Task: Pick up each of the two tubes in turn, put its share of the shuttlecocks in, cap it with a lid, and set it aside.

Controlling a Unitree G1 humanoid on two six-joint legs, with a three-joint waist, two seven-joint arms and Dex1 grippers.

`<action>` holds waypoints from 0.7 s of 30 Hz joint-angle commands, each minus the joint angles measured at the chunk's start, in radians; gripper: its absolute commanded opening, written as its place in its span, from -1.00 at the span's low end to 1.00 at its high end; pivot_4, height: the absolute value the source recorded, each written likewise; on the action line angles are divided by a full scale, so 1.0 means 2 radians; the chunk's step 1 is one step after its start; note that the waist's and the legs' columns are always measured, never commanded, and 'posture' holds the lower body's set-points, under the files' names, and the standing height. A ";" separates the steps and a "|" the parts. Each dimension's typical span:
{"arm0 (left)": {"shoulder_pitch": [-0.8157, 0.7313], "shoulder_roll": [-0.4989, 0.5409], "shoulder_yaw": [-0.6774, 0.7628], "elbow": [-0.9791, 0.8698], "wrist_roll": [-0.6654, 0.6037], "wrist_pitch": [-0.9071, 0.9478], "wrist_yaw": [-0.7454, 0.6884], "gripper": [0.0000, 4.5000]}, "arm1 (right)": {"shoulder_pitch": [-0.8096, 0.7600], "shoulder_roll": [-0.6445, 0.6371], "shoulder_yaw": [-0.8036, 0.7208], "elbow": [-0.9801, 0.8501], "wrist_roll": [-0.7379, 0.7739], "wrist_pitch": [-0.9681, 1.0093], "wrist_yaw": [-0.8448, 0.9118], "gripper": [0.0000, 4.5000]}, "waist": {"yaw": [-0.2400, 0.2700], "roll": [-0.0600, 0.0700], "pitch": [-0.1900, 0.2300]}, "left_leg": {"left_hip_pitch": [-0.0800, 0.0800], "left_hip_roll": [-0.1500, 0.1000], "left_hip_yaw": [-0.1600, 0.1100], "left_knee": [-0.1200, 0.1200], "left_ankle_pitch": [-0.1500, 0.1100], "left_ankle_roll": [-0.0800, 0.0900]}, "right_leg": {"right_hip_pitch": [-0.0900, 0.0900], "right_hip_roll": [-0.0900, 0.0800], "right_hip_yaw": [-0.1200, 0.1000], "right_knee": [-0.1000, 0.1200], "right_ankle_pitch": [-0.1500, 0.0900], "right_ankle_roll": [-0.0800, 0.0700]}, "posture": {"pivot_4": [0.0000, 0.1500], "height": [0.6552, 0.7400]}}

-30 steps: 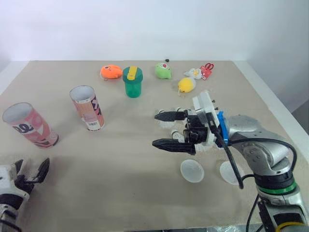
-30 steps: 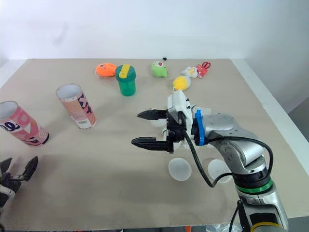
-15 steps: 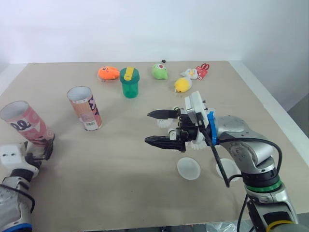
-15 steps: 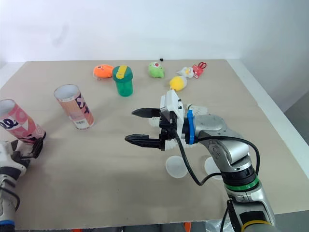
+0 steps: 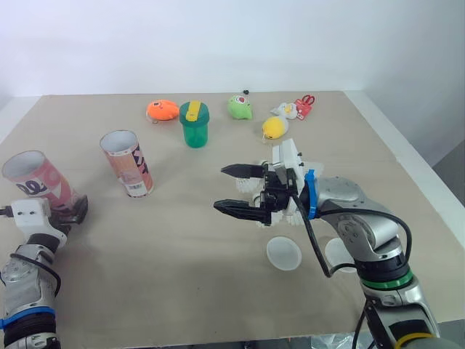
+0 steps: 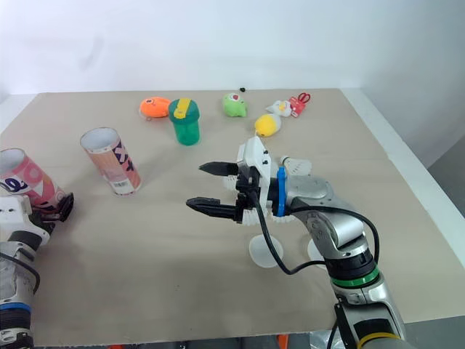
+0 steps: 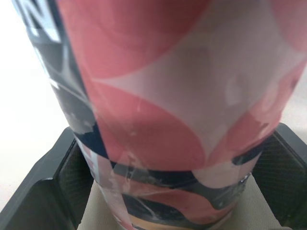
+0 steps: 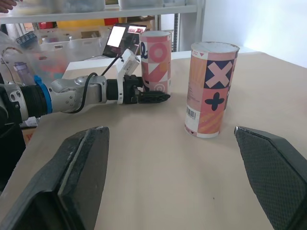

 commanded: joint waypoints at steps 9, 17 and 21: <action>-0.028 0.003 -0.006 0.029 -0.016 -0.002 -0.006 1.00 | -0.003 0.000 -0.008 -0.014 0.003 -0.004 -0.001 0.98 | 0.000 0.000 0.000 | 0.000 0.000 0.000 0.000 0.000 0.000 | 0.000 0.000 0.000 0.000 0.000 0.000 | 1.00 1.00; -0.031 -0.001 -0.007 0.035 -0.019 -0.004 -0.005 1.00 | -0.002 -0.003 -0.011 -0.016 0.003 -0.004 -0.003 0.98 | 0.000 0.000 0.000 | 0.000 0.000 0.000 -0.001 0.000 0.000 | 0.000 0.000 0.000 -0.001 0.000 0.000 | 1.00 1.00; -0.031 -0.001 -0.009 0.037 -0.020 -0.010 -0.003 0.77 | 0.000 -0.003 -0.012 -0.017 0.003 -0.003 -0.005 1.00 | 0.000 0.000 0.000 | 0.000 0.000 0.000 -0.001 0.000 0.000 | 0.000 0.000 0.000 -0.001 0.000 0.000 | 1.00 1.00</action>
